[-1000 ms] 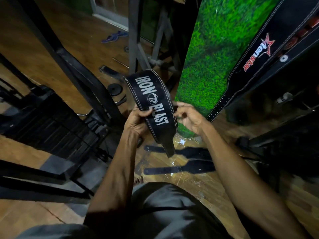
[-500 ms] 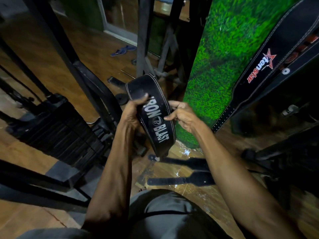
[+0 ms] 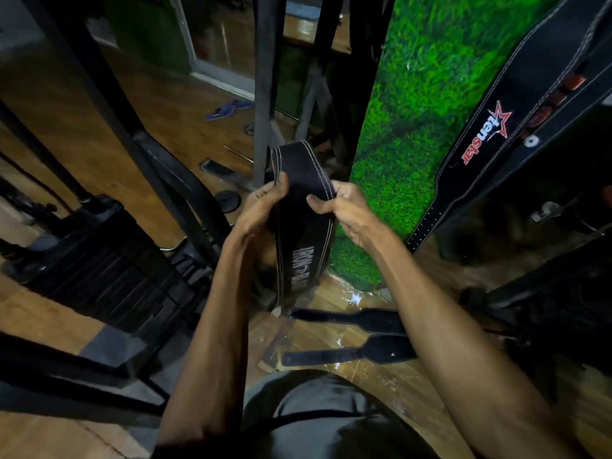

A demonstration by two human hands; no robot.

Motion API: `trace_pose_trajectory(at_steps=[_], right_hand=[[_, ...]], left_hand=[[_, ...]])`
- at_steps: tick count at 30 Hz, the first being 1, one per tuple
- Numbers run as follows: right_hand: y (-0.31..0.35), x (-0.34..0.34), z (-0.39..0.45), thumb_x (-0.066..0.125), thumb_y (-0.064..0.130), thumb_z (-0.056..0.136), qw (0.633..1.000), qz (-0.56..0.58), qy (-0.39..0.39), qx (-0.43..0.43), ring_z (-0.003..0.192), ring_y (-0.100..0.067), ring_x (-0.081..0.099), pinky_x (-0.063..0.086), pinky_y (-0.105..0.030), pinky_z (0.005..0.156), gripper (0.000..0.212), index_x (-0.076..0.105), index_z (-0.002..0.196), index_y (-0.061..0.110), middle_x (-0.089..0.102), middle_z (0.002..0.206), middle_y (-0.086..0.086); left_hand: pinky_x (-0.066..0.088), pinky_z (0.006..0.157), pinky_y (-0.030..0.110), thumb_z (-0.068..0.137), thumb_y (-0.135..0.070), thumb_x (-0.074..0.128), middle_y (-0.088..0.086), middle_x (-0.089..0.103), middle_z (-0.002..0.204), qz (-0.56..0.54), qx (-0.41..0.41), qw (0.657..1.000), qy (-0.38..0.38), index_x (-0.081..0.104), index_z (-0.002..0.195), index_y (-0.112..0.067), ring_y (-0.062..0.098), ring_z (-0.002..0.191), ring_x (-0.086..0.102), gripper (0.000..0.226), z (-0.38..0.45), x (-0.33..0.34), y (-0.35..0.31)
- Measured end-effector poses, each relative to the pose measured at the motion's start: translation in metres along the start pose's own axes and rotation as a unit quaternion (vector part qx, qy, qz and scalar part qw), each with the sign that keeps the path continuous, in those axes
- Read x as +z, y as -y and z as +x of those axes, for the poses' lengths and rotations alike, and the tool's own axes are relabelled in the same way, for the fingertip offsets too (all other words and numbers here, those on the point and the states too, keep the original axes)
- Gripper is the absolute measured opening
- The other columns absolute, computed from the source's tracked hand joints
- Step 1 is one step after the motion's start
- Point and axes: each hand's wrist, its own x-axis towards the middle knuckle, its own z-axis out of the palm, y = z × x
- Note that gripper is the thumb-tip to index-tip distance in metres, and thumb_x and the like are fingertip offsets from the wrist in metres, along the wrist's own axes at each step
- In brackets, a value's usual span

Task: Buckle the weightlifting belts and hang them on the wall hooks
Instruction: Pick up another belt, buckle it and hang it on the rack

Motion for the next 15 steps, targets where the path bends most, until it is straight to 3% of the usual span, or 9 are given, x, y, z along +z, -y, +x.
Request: trace_pose_trajectory(at_steps=[2,5,8,10,12,15], right_hand=[[-0.013,0.000,-0.007,0.079,-0.008,0.079,0.999,-0.028,0.013,0.021,0.087,-0.013,0.071,0.057,-0.023,0.082,0.036,0.072,0.115,-0.005,0.077,0.097,-0.009],[-0.015,0.001,-0.015,0.072,-0.011,0.082,0.998,-0.011,0.046,0.052,0.083,-0.010,0.074,0.057,-0.020,0.077,0.040,0.068,0.121,-0.006,0.079,0.091,-0.001],[0.000,0.000,-0.015,0.072,0.020,0.092,0.992,0.093,0.050,0.075,0.092,-0.014,0.076,0.060,-0.025,0.074,0.044,0.066,0.130,-0.002,0.079,0.105,-0.007],[0.011,0.000,-0.009,0.074,0.041,0.087,0.990,0.116,0.026,0.075,0.104,-0.022,0.075,0.062,-0.034,0.086,0.063,0.065,0.131,-0.003,0.076,0.116,-0.014],[0.019,0.003,-0.002,0.074,0.031,0.091,0.990,0.127,0.014,0.056,0.102,-0.027,0.075,0.061,-0.040,0.091,0.052,0.065,0.127,-0.006,0.075,0.115,-0.019],[0.021,0.008,0.001,0.069,-0.004,0.090,0.993,0.114,-0.012,0.031,0.075,-0.024,0.075,0.064,-0.035,0.068,0.034,0.065,0.122,-0.013,0.074,0.099,-0.022]], left_hand=[[0.052,0.104,0.049,0.094,-0.041,0.068,0.025,0.065,0.132,0.003,0.037,0.999,-0.010,0.063,0.130,0.002,0.039,0.122,0.064,0.056,0.006,-0.003,-0.010],[0.055,0.101,0.050,0.089,-0.002,0.070,0.026,0.070,0.120,0.042,0.085,0.994,-0.056,0.070,0.116,0.003,0.035,0.105,0.069,0.028,0.006,0.002,-0.008],[0.051,0.105,0.053,0.077,0.016,0.067,0.028,0.068,0.123,0.018,0.095,0.994,-0.041,0.073,0.111,0.001,0.034,0.106,0.068,0.037,0.001,0.001,0.004],[0.049,0.108,0.055,0.070,0.019,0.070,0.022,0.067,0.116,0.037,0.097,0.994,-0.021,0.075,0.105,0.002,0.031,0.105,0.067,0.039,0.001,-0.001,0.011],[0.044,0.108,0.059,0.063,0.018,0.073,0.021,0.064,0.113,0.062,0.089,0.994,0.009,0.079,0.100,-0.001,0.034,0.106,0.064,0.042,0.000,0.000,0.017],[0.055,0.097,0.047,0.069,0.016,0.071,0.017,0.072,0.099,0.068,0.056,0.996,0.005,0.079,0.096,-0.005,0.031,0.096,0.066,0.035,-0.006,0.005,0.022]])
